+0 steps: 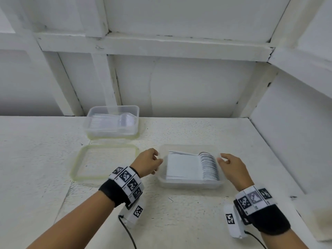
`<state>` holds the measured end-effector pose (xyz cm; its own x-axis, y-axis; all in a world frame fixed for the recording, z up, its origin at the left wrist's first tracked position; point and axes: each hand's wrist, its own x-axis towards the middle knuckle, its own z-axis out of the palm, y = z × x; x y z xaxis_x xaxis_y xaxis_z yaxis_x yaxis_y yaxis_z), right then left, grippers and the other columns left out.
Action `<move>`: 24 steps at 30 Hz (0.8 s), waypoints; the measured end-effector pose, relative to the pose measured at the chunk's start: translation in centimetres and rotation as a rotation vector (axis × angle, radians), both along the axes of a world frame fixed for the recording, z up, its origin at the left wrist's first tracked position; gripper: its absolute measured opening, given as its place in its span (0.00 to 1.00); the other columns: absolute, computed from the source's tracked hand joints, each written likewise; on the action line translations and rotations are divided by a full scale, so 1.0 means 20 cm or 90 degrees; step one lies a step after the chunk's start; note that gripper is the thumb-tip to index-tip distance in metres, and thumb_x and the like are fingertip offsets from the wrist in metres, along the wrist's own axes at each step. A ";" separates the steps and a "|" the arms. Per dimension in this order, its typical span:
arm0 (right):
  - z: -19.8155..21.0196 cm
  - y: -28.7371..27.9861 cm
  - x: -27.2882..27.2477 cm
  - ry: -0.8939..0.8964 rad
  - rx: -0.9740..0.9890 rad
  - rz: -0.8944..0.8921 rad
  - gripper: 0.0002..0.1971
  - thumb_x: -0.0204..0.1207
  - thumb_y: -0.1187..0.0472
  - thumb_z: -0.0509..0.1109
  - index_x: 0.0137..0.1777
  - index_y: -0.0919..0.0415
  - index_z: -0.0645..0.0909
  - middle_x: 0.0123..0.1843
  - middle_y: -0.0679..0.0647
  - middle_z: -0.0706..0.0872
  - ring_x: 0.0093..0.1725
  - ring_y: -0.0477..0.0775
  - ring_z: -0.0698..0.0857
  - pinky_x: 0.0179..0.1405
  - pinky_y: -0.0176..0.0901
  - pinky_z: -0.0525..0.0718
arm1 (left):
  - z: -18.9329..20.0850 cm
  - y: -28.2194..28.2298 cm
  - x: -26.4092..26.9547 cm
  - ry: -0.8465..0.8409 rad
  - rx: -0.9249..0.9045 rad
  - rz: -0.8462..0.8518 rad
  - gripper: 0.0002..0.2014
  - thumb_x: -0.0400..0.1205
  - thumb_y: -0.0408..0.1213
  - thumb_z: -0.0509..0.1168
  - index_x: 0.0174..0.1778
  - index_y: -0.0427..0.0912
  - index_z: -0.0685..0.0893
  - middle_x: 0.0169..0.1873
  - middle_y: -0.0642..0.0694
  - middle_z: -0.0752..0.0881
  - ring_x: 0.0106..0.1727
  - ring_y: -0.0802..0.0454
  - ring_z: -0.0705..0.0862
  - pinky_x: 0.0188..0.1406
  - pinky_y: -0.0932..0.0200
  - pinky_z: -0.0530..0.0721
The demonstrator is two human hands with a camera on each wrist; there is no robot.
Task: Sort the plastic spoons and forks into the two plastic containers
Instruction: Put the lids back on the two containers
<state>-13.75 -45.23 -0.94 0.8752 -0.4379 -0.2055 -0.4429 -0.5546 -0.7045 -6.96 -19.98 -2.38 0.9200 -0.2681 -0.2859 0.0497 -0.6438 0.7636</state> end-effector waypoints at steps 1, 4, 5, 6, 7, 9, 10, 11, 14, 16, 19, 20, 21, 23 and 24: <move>-0.01 0.00 0.00 0.009 0.000 0.001 0.21 0.82 0.57 0.63 0.72 0.64 0.74 0.66 0.63 0.81 0.64 0.59 0.79 0.65 0.49 0.76 | -0.01 0.01 0.00 -0.009 0.017 -0.012 0.17 0.83 0.39 0.62 0.65 0.35 0.74 0.34 0.49 0.82 0.32 0.55 0.81 0.31 0.64 0.81; -0.02 0.01 0.01 0.029 -0.004 0.010 0.21 0.82 0.56 0.62 0.73 0.63 0.73 0.68 0.63 0.80 0.66 0.59 0.78 0.66 0.49 0.75 | 0.00 0.06 0.01 -0.043 0.087 -0.066 0.19 0.84 0.45 0.60 0.68 0.39 0.75 0.42 0.49 0.84 0.39 0.56 0.80 0.36 0.66 0.75; -0.02 0.01 0.01 0.036 -0.016 0.017 0.21 0.83 0.57 0.61 0.73 0.63 0.73 0.68 0.63 0.79 0.67 0.59 0.77 0.66 0.48 0.74 | 0.01 0.08 0.01 -0.058 0.122 -0.088 0.20 0.85 0.47 0.58 0.69 0.41 0.75 0.46 0.48 0.84 0.43 0.55 0.80 0.40 0.65 0.75; -0.02 0.02 0.01 0.042 -0.038 0.027 0.21 0.83 0.56 0.61 0.74 0.62 0.72 0.69 0.64 0.78 0.68 0.60 0.76 0.66 0.47 0.73 | 0.01 0.12 0.01 -0.077 0.164 -0.111 0.20 0.85 0.48 0.57 0.70 0.43 0.74 0.49 0.48 0.83 0.46 0.55 0.79 0.45 0.64 0.74; -0.01 0.03 0.02 0.041 -0.069 0.041 0.22 0.83 0.56 0.61 0.75 0.62 0.71 0.70 0.65 0.76 0.69 0.62 0.75 0.67 0.47 0.72 | 0.01 0.17 0.00 -0.098 0.213 -0.133 0.21 0.85 0.50 0.57 0.70 0.44 0.74 0.51 0.47 0.81 0.48 0.54 0.78 0.48 0.63 0.74; 0.01 0.06 0.02 0.022 -0.144 0.076 0.23 0.82 0.55 0.61 0.77 0.59 0.68 0.72 0.66 0.70 0.71 0.65 0.71 0.69 0.50 0.69 | 0.00 0.28 -0.02 -0.110 0.325 -0.178 0.23 0.82 0.52 0.60 0.71 0.46 0.71 0.58 0.46 0.77 0.58 0.51 0.76 0.58 0.60 0.75; 0.02 0.09 0.02 0.004 -0.179 0.099 0.24 0.82 0.55 0.61 0.77 0.59 0.68 0.72 0.65 0.69 0.72 0.65 0.68 0.70 0.51 0.69 | -0.02 0.34 -0.03 -0.097 0.385 -0.204 0.25 0.81 0.52 0.62 0.72 0.47 0.69 0.62 0.45 0.74 0.62 0.49 0.74 0.62 0.57 0.75; 0.04 0.13 0.03 -0.019 -0.211 0.123 0.23 0.82 0.55 0.61 0.76 0.58 0.69 0.72 0.63 0.68 0.72 0.64 0.67 0.69 0.52 0.68 | -0.03 0.39 -0.04 -0.078 0.435 -0.230 0.26 0.81 0.52 0.63 0.73 0.47 0.67 0.65 0.44 0.72 0.66 0.47 0.71 0.65 0.55 0.74; 0.09 0.26 0.04 -0.092 -0.302 0.197 0.21 0.81 0.54 0.62 0.74 0.55 0.72 0.72 0.60 0.68 0.72 0.62 0.63 0.66 0.54 0.71 | -0.08 0.49 -0.09 -0.081 0.481 -0.259 0.23 0.83 0.48 0.60 0.73 0.46 0.66 0.67 0.45 0.70 0.67 0.47 0.70 0.65 0.57 0.72; 0.12 0.36 0.05 -0.108 -0.328 0.257 0.21 0.81 0.52 0.61 0.74 0.53 0.72 0.74 0.59 0.66 0.74 0.61 0.61 0.68 0.54 0.69 | -0.08 0.52 -0.11 -0.131 0.485 -0.280 0.19 0.85 0.43 0.58 0.72 0.45 0.68 0.67 0.46 0.71 0.66 0.49 0.71 0.63 0.60 0.72; 0.15 0.49 0.07 -0.075 -0.327 0.383 0.25 0.81 0.49 0.60 0.77 0.49 0.65 0.79 0.54 0.59 0.78 0.58 0.54 0.73 0.52 0.64 | -0.03 0.55 -0.13 -0.188 0.480 -0.302 0.17 0.86 0.40 0.55 0.72 0.46 0.70 0.65 0.47 0.73 0.64 0.49 0.74 0.58 0.60 0.74; 0.16 0.53 0.08 -0.066 -0.318 0.424 0.27 0.81 0.48 0.61 0.79 0.49 0.62 0.81 0.53 0.56 0.80 0.57 0.51 0.75 0.53 0.62 | 0.01 0.55 -0.14 -0.229 0.463 -0.289 0.17 0.85 0.39 0.56 0.70 0.45 0.73 0.63 0.46 0.75 0.62 0.48 0.76 0.55 0.59 0.75; 0.17 0.56 0.09 -0.057 -0.306 0.462 0.31 0.80 0.48 0.63 0.80 0.48 0.58 0.82 0.52 0.53 0.81 0.57 0.49 0.76 0.55 0.59 | 0.06 0.55 -0.15 -0.306 0.430 -0.279 0.15 0.84 0.37 0.61 0.67 0.43 0.77 0.58 0.45 0.79 0.57 0.46 0.80 0.50 0.57 0.78; 0.17 0.61 0.12 -0.041 -0.274 0.527 0.38 0.78 0.49 0.66 0.82 0.45 0.48 0.84 0.52 0.47 0.83 0.57 0.45 0.79 0.57 0.55 | 0.15 0.54 -0.15 -0.464 0.388 -0.282 0.14 0.72 0.29 0.74 0.53 0.42 0.86 0.43 0.46 0.84 0.38 0.47 0.85 0.32 0.58 0.81; 0.18 0.64 0.13 -0.039 -0.250 0.550 0.40 0.78 0.50 0.67 0.82 0.44 0.46 0.84 0.51 0.47 0.83 0.56 0.45 0.80 0.57 0.55 | 0.19 0.54 -0.15 -0.538 0.377 -0.281 0.16 0.66 0.27 0.77 0.48 0.42 0.87 0.38 0.47 0.85 0.31 0.49 0.84 0.26 0.59 0.80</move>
